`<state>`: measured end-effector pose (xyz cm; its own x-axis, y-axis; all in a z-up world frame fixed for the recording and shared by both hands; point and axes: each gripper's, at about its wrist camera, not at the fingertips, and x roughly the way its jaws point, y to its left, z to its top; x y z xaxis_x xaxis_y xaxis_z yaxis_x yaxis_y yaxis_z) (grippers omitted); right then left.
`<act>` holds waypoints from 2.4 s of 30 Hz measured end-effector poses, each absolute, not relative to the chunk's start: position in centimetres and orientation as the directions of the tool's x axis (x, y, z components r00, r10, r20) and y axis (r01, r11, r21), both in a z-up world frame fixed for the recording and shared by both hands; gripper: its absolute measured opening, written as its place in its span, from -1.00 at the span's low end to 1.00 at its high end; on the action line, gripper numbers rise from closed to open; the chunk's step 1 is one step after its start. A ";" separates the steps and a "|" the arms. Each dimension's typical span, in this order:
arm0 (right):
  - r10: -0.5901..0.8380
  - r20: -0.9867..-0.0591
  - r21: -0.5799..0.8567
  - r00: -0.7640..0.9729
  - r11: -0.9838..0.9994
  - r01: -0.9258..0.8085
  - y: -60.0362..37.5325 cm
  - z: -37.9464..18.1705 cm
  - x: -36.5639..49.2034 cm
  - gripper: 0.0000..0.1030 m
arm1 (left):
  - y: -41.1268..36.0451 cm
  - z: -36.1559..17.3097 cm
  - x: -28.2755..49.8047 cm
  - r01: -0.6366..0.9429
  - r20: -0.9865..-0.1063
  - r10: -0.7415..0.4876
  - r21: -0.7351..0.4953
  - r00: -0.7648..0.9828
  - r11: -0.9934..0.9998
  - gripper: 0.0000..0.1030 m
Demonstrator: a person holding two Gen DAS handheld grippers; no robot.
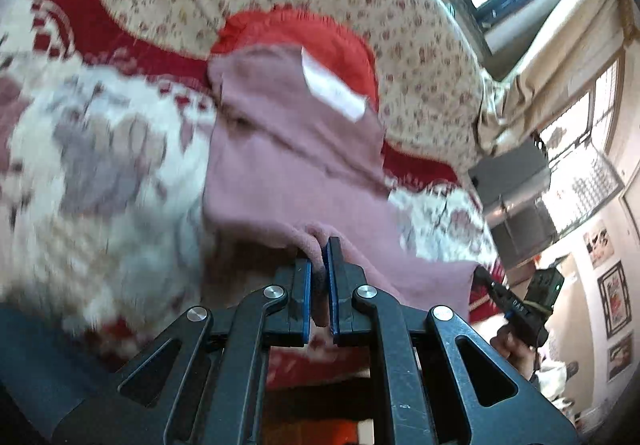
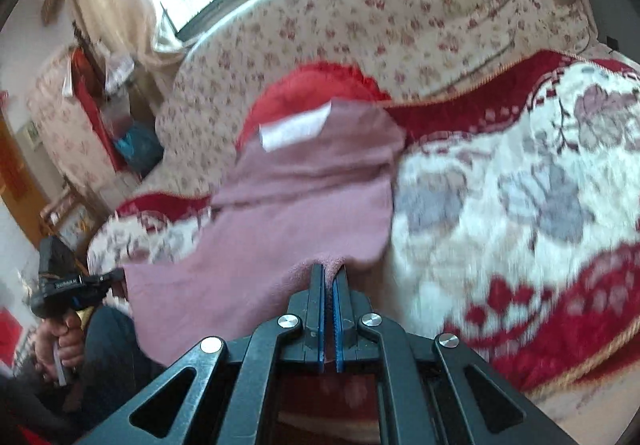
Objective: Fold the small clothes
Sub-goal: 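Lift the hem with both tools and fold it toward the collar, then lay the hem onto the collar with both tools and open them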
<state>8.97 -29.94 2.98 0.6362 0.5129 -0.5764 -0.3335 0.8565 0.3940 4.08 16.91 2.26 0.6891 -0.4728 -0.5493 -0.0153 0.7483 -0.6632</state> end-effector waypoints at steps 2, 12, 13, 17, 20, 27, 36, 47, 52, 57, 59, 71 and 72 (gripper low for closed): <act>0.504 -0.573 0.396 0.646 0.861 -0.320 -29.6 4.5 11.5 -0.95 | 17.9 3.5 5.8 -0.039 -0.548 -0.448 -0.662 0.706 0.749 -0.90; 0.441 -0.561 0.401 0.700 0.885 -0.237 -27.3 6.4 23.9 -0.95 | 20.4 5.2 16.4 -0.140 -0.563 -0.314 -0.621 0.765 0.771 -0.90; 0.431 -0.564 0.396 0.704 0.890 -0.228 -26.9 6.2 24.9 -0.95 | 20.6 4.8 17.9 -0.153 -0.565 -0.306 -0.623 0.766 0.767 -0.90; 0.402 -0.578 0.408 0.710 0.896 -0.176 -26.0 4.7 29.5 -0.95 | 20.4 3.8 23.0 -0.163 -0.577 -0.271 -0.589 0.771 0.792 -0.90; 0.378 -0.593 0.414 0.711 0.900 -0.134 -25.8 3.7 32.4 -0.95 | 20.2 2.8 27.4 -0.169 -0.583 -0.251 -0.570 0.773 0.805 -0.90; 0.344 -0.648 0.430 0.679 0.902 -0.046 -25.3 -0.5 40.1 -0.95 | 20.5 -0.8 33.8 -0.226 -0.602 -0.203 -0.559 0.772 0.798 -0.90; 0.336 -0.645 0.409 0.686 0.911 -0.061 -24.4 -2.2 42.2 -0.95 | 20.8 -2.7 33.5 -0.216 -0.589 -0.217 -0.576 0.778 0.788 -0.90; 0.441 -0.532 0.423 0.723 0.878 -0.225 -25.9 6.3 29.2 -0.95 | 19.5 6.3 20.0 -0.033 -0.477 -0.336 -0.612 0.812 0.790 -0.90; 0.512 -0.494 0.445 0.703 0.843 -0.302 -28.8 9.0 16.7 -0.95 | 19.3 10.8 9.2 0.066 -0.414 -0.384 -0.604 0.826 0.794 -0.90; 0.556 -0.494 0.479 0.669 0.816 -0.324 -31.3 9.4 8.6 -0.95 | 18.3 7.8 2.1 0.038 -0.458 -0.450 -0.668 0.767 0.743 -0.90; 0.553 -0.517 0.480 0.653 0.819 -0.314 -31.5 8.7 7.2 -0.95 | 17.8 6.2 1.5 0.019 -0.478 -0.464 -0.681 0.746 0.732 -0.90; 0.474 -0.625 0.425 0.620 0.873 -0.239 -28.0 4.7 18.8 -0.95 | 18.3 2.7 13.1 -0.137 -0.630 -0.276 -0.526 0.726 0.840 -0.90; 0.461 -0.643 0.418 0.612 0.880 -0.224 -27.5 4.0 20.8 -0.95 | 18.3 2.3 14.6 -0.144 -0.639 -0.274 -0.522 0.719 0.841 -0.90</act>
<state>20.78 -27.51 4.05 0.6117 0.4610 -0.6429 -0.2239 0.8803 0.4182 14.56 18.34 2.26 0.7193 -0.2735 -0.6386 -0.1441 0.8405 -0.5223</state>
